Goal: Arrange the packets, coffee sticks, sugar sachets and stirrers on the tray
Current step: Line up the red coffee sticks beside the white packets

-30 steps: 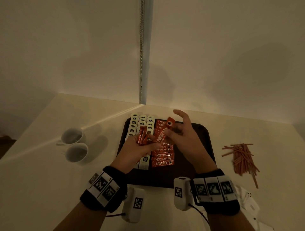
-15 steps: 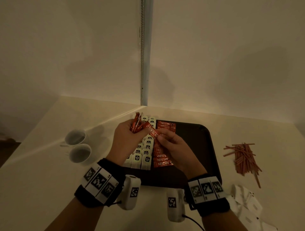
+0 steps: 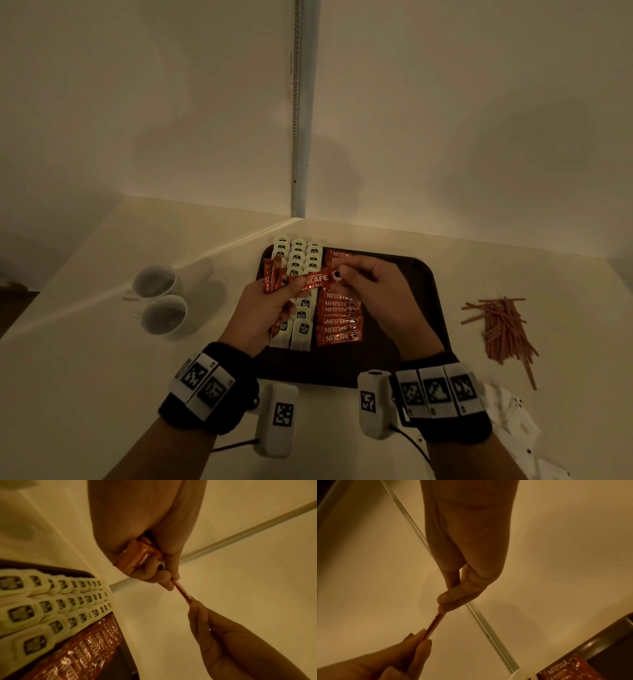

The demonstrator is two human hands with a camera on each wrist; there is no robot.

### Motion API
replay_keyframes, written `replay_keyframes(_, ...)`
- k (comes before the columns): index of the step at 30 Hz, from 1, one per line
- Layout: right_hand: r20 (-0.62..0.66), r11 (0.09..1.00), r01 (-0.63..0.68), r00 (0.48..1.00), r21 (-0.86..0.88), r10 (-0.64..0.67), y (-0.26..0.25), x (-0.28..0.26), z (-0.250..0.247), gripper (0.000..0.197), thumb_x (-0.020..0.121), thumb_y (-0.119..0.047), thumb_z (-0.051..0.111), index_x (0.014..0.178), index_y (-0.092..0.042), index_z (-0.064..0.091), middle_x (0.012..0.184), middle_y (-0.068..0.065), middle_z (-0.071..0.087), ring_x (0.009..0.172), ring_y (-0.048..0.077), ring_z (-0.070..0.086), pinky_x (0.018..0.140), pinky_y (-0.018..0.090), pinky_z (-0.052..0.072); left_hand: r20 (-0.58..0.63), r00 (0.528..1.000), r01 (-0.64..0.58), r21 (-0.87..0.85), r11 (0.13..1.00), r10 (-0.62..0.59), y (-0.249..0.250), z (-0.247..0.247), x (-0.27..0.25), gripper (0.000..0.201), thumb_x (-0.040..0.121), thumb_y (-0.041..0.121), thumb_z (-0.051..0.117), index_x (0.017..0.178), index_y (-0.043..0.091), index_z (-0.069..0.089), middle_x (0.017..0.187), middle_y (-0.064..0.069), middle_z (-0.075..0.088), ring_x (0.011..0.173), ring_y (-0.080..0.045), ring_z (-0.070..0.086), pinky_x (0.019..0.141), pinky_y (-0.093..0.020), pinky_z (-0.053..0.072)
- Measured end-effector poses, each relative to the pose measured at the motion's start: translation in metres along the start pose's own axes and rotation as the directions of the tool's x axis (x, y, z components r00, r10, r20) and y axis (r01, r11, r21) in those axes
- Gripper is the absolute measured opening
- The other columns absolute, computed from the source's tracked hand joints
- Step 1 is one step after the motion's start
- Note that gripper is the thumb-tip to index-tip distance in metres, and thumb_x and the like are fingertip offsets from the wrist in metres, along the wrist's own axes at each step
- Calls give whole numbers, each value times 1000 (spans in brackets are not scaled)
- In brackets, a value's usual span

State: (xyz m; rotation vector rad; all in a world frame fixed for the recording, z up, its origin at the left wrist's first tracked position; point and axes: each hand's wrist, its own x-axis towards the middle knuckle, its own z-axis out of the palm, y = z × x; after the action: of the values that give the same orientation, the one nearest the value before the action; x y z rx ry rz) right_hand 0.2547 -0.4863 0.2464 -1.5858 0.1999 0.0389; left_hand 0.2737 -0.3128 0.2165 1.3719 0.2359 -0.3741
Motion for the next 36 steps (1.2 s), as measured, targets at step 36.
replay_keyframes(36, -215, 788, -302, 952, -536, 218, 164, 11, -37, 11, 82, -10, 67, 91, -17, 65, 98, -4, 62, 94, 9, 57, 83, 21, 45, -184, 983, 40, 63, 997, -28, -31, -70, -5, 14, 92, 26, 60, 91, 12, 62, 49, 8, 40, 41, -8, 35, 43, -20, 38)
